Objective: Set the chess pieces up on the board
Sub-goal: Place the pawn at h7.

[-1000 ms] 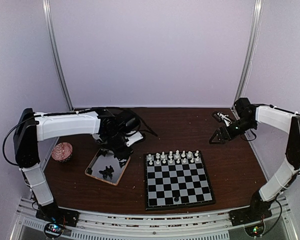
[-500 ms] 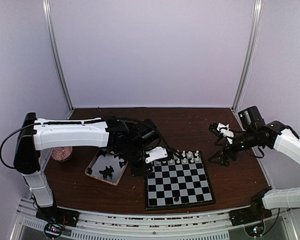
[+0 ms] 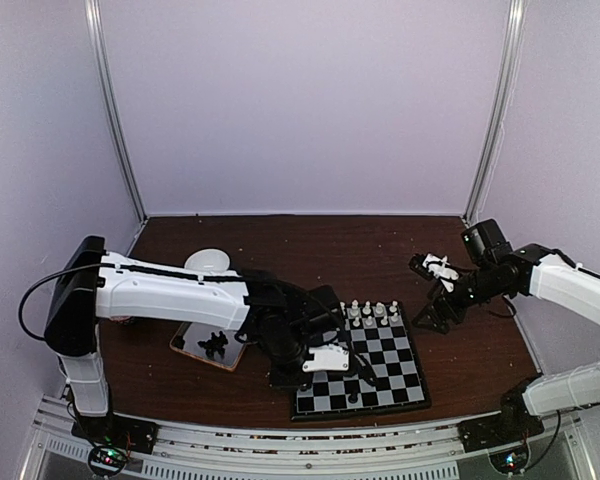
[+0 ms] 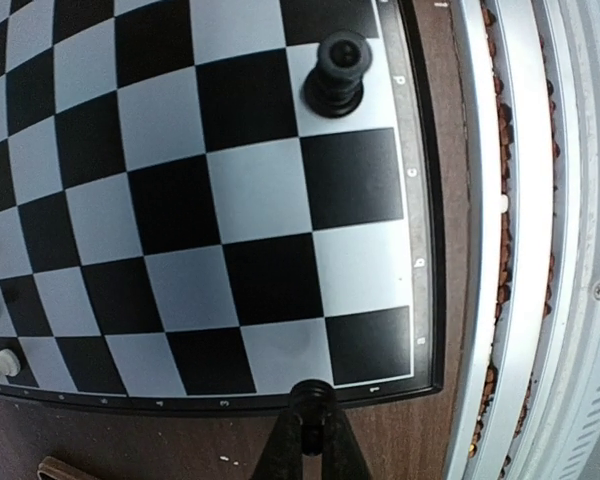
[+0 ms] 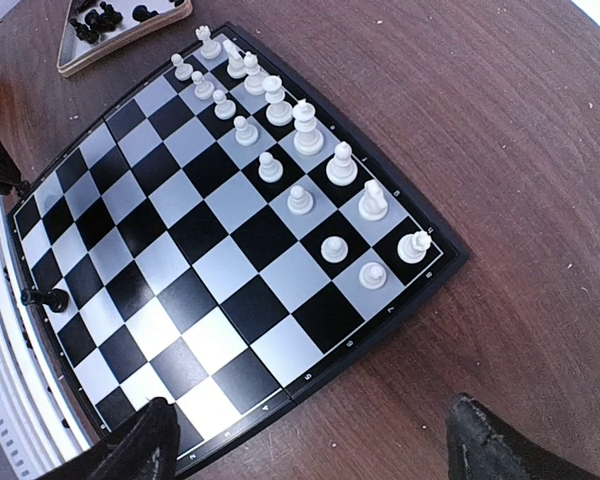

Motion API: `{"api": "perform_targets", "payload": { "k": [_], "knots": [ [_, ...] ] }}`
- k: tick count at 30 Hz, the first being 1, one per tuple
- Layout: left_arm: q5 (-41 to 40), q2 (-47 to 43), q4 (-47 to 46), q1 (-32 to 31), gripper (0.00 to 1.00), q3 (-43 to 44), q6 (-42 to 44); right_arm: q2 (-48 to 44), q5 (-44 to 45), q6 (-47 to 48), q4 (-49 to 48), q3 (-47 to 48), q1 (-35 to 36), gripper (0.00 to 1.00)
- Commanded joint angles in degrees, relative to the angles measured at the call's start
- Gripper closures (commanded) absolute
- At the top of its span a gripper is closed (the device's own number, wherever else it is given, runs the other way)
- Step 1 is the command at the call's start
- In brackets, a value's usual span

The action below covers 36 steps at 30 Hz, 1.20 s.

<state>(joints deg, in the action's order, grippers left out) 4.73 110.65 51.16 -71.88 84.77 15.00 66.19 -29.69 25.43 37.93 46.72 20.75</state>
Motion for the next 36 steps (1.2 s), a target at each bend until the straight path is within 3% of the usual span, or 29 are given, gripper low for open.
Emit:
{"api": "perform_targets", "payload": {
  "k": [1, 14, 16, 22, 30, 36],
  "knots": [
    [0.68, 2.11, 0.72, -0.46, 0.98, 1.91, 1.77, -0.36, -0.07, 0.67, -0.05, 1.18, 0.11, 0.07],
    [-3.49, 5.47, 2.19, 0.13, 0.96, 4.24, -0.62, 1.00, -0.72, 1.54, 0.95, 1.46, 0.16, 0.09],
    [-3.50, 5.53, 2.19, 0.16, 0.95, 4.13, -0.57, 1.20, -0.72, 1.64, 1.08, 1.59, 0.23, 0.00],
    [-2.45, 5.56, 2.07, 0.16, 0.85, 4.26, 0.08, 2.18, -0.81, 2.25, 1.63, 1.80, 0.49, 0.00],
    [-1.63, 5.20, 1.93, 0.16, 0.83, 4.33, 0.43, 3.11, -0.72, 2.61, 2.19, 2.14, 0.65, 0.01],
    [-7.18, -2.55, -0.05, 1.15, 0.70, 4.28, -2.39, 3.24, -0.89, 2.98, 2.40, 2.04, 0.69, 0.00]
  ]
}}
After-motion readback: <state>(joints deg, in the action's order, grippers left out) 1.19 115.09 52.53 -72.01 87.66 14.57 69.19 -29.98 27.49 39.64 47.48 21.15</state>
